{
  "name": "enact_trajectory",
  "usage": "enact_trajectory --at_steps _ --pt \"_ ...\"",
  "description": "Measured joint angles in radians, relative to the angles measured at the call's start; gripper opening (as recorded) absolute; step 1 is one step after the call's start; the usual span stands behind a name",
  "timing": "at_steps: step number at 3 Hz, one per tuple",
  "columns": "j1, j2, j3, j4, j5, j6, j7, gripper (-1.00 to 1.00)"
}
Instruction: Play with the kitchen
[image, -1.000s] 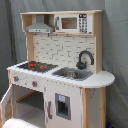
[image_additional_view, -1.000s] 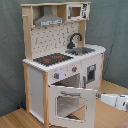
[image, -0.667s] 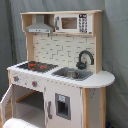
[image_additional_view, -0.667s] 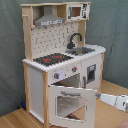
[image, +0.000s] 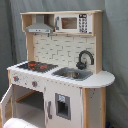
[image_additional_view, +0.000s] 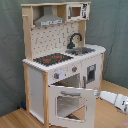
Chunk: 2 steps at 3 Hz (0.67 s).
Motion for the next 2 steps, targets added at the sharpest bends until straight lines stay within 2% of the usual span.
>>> enact_trajectory --at_steps 2 --pt "-0.023 0.0 0.003 0.03 -0.014 -0.003 0.234 1.0"
